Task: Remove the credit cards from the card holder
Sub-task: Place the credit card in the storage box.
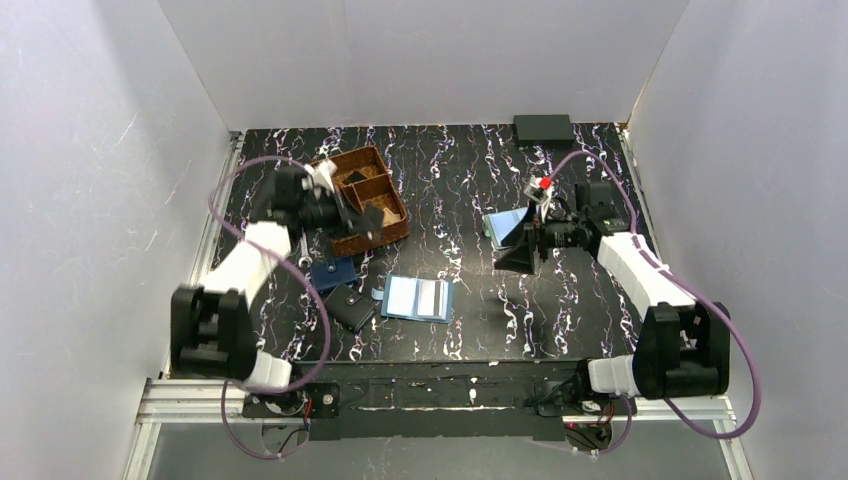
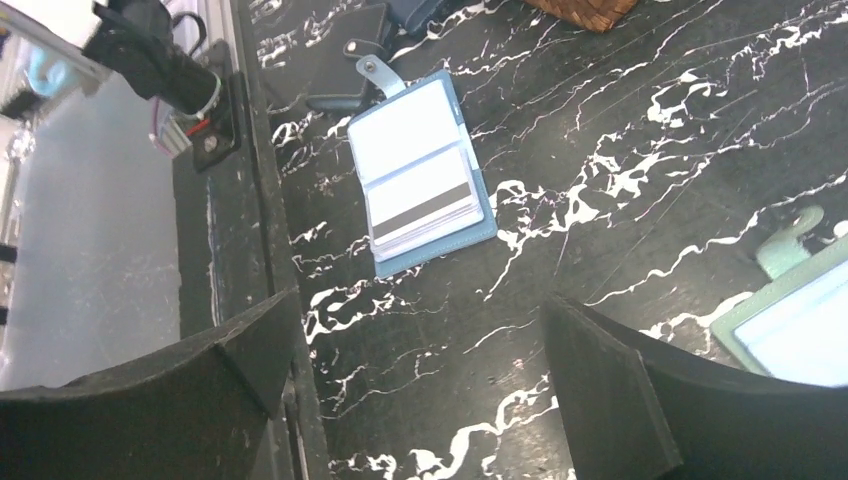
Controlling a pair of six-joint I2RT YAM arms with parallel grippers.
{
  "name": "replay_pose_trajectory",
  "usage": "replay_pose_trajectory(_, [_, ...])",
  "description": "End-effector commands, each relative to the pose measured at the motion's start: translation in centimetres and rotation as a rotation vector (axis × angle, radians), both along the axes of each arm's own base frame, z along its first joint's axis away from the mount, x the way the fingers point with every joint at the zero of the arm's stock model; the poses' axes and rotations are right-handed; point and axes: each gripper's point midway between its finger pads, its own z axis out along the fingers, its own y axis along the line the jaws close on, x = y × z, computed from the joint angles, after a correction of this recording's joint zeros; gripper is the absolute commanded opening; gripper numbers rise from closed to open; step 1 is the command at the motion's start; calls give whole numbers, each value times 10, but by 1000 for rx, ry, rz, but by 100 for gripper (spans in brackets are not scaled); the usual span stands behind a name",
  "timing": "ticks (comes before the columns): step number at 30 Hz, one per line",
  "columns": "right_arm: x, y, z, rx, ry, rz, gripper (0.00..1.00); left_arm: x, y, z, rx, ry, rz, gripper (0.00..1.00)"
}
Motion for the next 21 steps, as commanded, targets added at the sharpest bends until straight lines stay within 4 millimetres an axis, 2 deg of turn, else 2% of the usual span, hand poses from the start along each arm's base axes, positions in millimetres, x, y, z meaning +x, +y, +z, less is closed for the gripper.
replay_pose_trajectory(1, [0, -8, 12, 91, -33, -43, 99, 93, 43, 15, -60, 104, 167, 0])
replay_pose_trajectory(2, [0, -11, 10, 91, -29, -51, 98, 107, 47, 10, -40, 115, 164, 0])
replay_pose_trajectory(5, [3, -16, 5, 91, -16, -71, 98, 146, 74, -2, 90, 95, 137, 0])
replay_pose_trajectory(8, [4, -18, 6, 97, -13, -77, 98, 169, 86, -8, 195, 70, 76, 0])
replay_pose_trajectory(12, [3, -19, 7, 104, -20, -80, 98, 188, 92, -4, 261, 6, 16, 0])
replay_pose_trajectory(21, [3, -18, 3, 117, -3, -76, 98, 211, 101, 3, 380, -211, -134, 0])
